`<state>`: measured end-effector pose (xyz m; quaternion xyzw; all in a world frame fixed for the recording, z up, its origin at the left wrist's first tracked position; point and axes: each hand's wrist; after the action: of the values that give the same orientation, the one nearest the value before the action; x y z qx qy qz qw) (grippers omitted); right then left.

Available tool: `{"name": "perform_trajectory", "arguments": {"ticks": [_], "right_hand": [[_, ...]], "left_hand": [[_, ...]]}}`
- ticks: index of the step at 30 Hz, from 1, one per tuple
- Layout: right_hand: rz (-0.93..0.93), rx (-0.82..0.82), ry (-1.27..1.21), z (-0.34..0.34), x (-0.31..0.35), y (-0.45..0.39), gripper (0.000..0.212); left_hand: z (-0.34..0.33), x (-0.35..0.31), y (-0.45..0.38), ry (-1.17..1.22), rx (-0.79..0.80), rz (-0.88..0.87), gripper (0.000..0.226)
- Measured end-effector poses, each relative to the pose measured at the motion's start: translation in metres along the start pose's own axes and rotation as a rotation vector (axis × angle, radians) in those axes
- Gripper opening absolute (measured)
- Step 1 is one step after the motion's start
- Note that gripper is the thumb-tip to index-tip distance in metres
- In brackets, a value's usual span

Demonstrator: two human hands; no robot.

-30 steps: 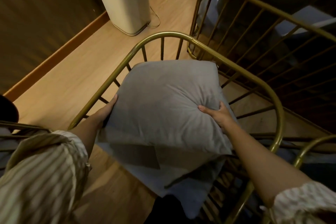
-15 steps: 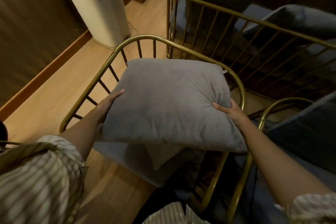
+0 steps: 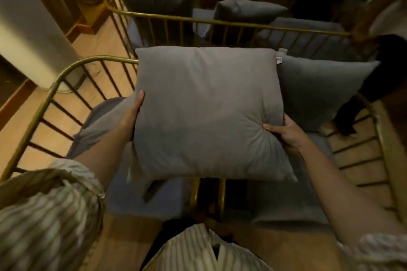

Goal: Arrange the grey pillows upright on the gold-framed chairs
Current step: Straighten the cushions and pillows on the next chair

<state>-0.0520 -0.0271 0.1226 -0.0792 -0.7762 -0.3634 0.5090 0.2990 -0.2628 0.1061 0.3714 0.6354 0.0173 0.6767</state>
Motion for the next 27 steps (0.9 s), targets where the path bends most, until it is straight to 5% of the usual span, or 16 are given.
{"name": "perform_trajectory", "arguments": {"ticks": [4,6,8,15,18,23,27], "right_hand": [[0.041,-0.143,-0.058,0.08,-0.009,0.046,0.053],[0.049,-0.216,-0.042,0.123,-0.015,0.062,0.043],[0.056,-0.269,-0.072,0.157,-0.019,0.078,0.042],[0.179,-0.343,0.022,0.249,-0.022,0.107,0.066],[0.143,-0.352,0.132,0.266,-0.025,0.096,0.098],[-0.186,-0.011,0.67,0.223,-0.047,0.062,0.125],[-0.192,0.093,1.128,0.184,-0.081,0.038,0.109]], "left_hand": [[-0.083,0.023,0.008,-0.081,0.099,-0.018,0.037],[-0.126,0.037,0.015,-0.126,0.117,-0.048,0.039],[-0.166,0.049,0.022,-0.134,0.093,-0.067,0.072],[-0.279,0.093,0.04,-0.197,0.078,-0.078,0.116],[-0.316,0.103,0.045,-0.296,0.042,-0.08,0.129],[-0.377,0.134,0.043,-0.989,0.115,-0.169,0.137],[-0.394,0.156,0.044,-1.343,0.116,-0.002,0.118]]}}
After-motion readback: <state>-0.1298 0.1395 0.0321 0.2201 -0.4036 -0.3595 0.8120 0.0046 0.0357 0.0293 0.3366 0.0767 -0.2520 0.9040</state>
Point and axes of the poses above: each hand's wrist, its own y-axis away from the middle knuckle, its own z-axis out of the back of the hand, x = y × z, and after that the axes turned 11 degrees about -y, right-handed
